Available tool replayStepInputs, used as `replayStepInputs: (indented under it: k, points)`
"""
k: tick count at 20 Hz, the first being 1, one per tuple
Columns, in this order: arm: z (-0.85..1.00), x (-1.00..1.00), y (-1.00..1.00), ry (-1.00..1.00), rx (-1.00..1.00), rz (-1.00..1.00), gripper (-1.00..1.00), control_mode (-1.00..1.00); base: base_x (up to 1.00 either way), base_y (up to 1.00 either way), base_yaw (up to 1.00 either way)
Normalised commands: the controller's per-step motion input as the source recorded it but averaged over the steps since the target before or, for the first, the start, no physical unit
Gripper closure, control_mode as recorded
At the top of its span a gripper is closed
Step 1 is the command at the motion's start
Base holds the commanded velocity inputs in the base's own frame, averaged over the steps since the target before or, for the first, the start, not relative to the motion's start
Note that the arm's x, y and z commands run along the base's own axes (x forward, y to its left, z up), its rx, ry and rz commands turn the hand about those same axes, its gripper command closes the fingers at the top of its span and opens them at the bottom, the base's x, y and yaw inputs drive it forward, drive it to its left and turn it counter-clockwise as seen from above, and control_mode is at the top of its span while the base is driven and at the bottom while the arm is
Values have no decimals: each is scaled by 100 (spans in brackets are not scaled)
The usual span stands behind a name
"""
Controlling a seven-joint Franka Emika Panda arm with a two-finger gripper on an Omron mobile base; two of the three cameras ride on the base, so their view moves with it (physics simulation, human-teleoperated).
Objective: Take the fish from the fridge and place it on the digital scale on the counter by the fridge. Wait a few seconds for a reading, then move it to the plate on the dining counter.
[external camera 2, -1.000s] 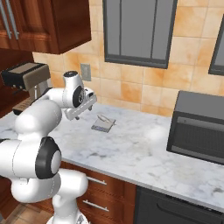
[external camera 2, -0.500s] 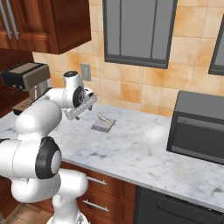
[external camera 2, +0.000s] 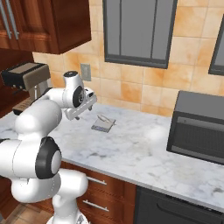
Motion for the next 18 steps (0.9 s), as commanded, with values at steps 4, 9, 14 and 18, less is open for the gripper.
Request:
replayStepInputs:
  k: [4, 9, 14, 18]
  points:
    - [0, 0, 0, 0, 0, 0, -100, -100, 0, 0, 0]
    - [0, 0, 0, 0, 0, 0, -100, -100, 0, 0, 0]
    - [0, 0, 0, 0, 0, 0, -100, -100, 0, 0, 0]
    - [0, 0, 0, 0, 0, 0, -100, -100, 0, 0, 0]
